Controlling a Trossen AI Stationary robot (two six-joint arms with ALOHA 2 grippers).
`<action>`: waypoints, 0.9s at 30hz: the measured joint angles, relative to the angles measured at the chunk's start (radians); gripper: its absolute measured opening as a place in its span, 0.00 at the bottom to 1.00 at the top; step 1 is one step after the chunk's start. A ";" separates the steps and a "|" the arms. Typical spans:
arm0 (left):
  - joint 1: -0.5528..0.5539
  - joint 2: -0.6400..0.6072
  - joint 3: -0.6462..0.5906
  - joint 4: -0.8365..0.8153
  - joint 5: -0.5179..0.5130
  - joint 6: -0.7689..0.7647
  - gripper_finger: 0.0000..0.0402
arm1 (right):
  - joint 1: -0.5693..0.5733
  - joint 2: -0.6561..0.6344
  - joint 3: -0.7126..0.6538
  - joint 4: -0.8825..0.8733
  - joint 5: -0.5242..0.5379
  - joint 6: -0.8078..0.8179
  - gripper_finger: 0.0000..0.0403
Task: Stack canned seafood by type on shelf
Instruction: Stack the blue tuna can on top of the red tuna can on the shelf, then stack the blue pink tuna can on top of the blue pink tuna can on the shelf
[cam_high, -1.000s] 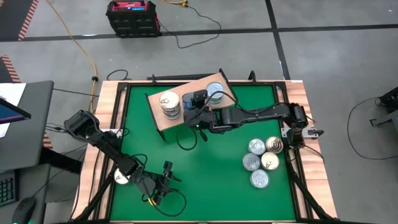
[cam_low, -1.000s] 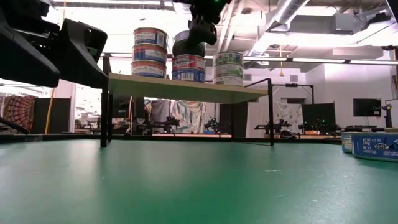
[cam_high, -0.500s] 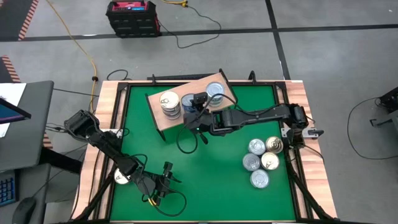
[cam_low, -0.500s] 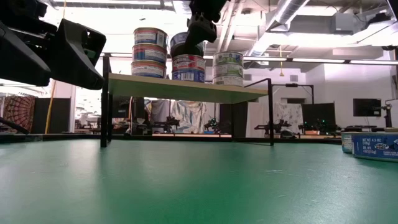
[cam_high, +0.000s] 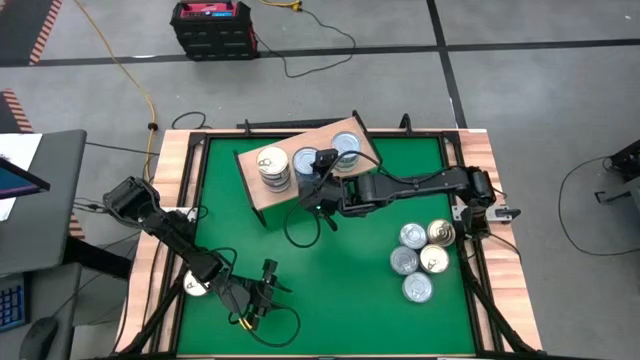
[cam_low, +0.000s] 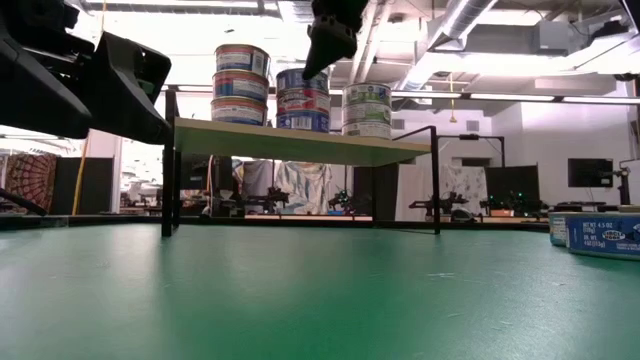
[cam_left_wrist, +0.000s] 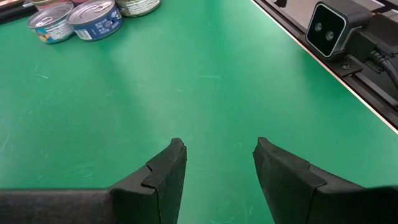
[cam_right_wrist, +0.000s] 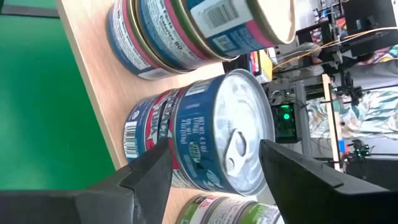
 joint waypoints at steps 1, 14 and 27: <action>0.000 0.000 0.000 0.000 0.000 0.000 0.45 | 0.000 0.000 0.007 -0.001 -0.004 0.000 0.69; 0.000 0.000 0.000 -0.034 -0.004 -0.016 0.45 | 0.091 0.000 0.014 -0.063 -0.025 0.122 0.69; -0.046 -0.024 0.032 -0.152 0.005 -0.155 0.45 | 0.347 0.001 -0.393 0.159 -0.041 0.657 0.69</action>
